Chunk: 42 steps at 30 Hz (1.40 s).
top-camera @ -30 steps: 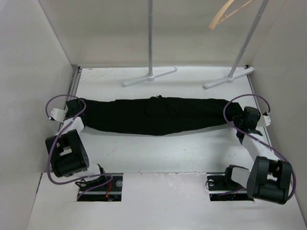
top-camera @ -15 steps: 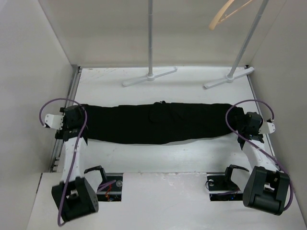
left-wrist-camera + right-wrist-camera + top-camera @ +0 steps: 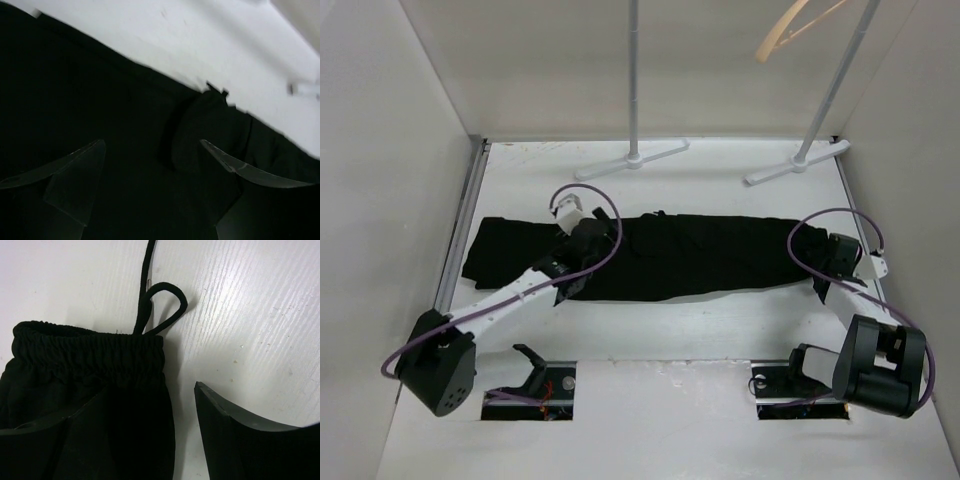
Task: Place the trousers on the hanger
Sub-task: Fold the trousers
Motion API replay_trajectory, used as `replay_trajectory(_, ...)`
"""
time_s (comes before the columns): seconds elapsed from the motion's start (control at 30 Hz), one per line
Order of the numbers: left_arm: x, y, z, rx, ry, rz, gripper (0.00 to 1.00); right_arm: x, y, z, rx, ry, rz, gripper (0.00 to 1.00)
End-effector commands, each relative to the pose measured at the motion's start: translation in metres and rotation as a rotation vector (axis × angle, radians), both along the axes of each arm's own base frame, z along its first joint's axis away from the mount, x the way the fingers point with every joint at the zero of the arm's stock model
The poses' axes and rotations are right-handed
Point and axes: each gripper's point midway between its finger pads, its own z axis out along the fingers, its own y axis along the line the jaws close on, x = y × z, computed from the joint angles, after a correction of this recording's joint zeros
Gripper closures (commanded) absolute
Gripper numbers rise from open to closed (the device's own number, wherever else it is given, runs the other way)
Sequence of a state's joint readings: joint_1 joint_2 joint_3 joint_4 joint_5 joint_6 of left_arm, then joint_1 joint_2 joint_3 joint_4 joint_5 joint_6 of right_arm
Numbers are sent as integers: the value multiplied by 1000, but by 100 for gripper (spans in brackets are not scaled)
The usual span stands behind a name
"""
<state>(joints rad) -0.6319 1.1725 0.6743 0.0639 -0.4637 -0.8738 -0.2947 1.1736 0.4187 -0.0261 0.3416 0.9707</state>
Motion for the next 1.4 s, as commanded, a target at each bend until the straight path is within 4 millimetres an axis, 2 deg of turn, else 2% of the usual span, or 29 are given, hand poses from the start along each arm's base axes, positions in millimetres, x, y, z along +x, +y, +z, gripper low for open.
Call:
replay_trajectory(0.0, 3, -33, 22, -88, -94, -93, 29, 9, -12, 16, -55, -20, -34, 33)
replay_trajectory(0.1, -3, -38, 21, -110, -99, -128, 28, 9, -3, 12, -45, -30, -4, 37)
replay_trajectory(0.27, -15, -27, 22, -128, -113, -140, 28, 16, 12, -5, 11, -24, 16, 39)
replay_trajectory(0.37, -21, -19, 21, -139, -117, -145, 28, 27, 14, -5, 6, -31, 12, 53)
replay_trajectory(0.47, -24, -6, 19, -152, -116, -135, 28, 30, 13, -2, -7, -52, -22, 78)
replay_trajectory(0.53, -24, 4, 17, -159, -115, -117, 28, 30, 10, 6, -22, -87, -35, 90)
replay_trajectory(0.6, -24, 13, 18, -167, -113, -104, 28, 30, 7, 24, -53, -147, -46, 94)
replay_trajectory(0.7, -25, 19, 15, -170, -102, -93, 28, 22, -4, 66, -143, -224, -68, 96)
replay_trajectory(0.83, -28, 6, 24, -180, -108, -125, 29, -1, -28, 129, -244, -295, -131, 96)
replay_trajectory(0.93, -31, -11, 45, -190, -133, -163, 29, -19, -40, 179, -314, -375, -166, 96)
replay_trajectory(1.03, -34, -30, 80, -201, -175, -213, 28, -28, -42, 234, -377, -451, -155, 96)
replay_trajectory(1.1, -35, -35, 104, -206, -208, -236, 28, -26, -35, 268, -404, -492, -103, 95)
replay_trajectory(1.13, -35, -31, 116, -207, -229, -232, 28, -20, -25, 285, -412, -514, -48, 95)
replay_trajectory(1.17, -36, -25, 127, -205, -250, -223, 28, -14, -15, 292, -406, -530, -3, 95)
replay_trajectory(1.23, -34, -1, 144, -188, -290, -172, 27, 0, 19, 307, -391, -568, 120, 95)
replay_trajectory(1.27, -34, 20, 150, -176, -306, -127, 26, 8, 39, 311, -379, -581, 178, 95)
replay_trajectory(1.37, -38, 66, 154, -160, -321, -16, 24, 22, 82, 316, -369, -583, 273, 95)
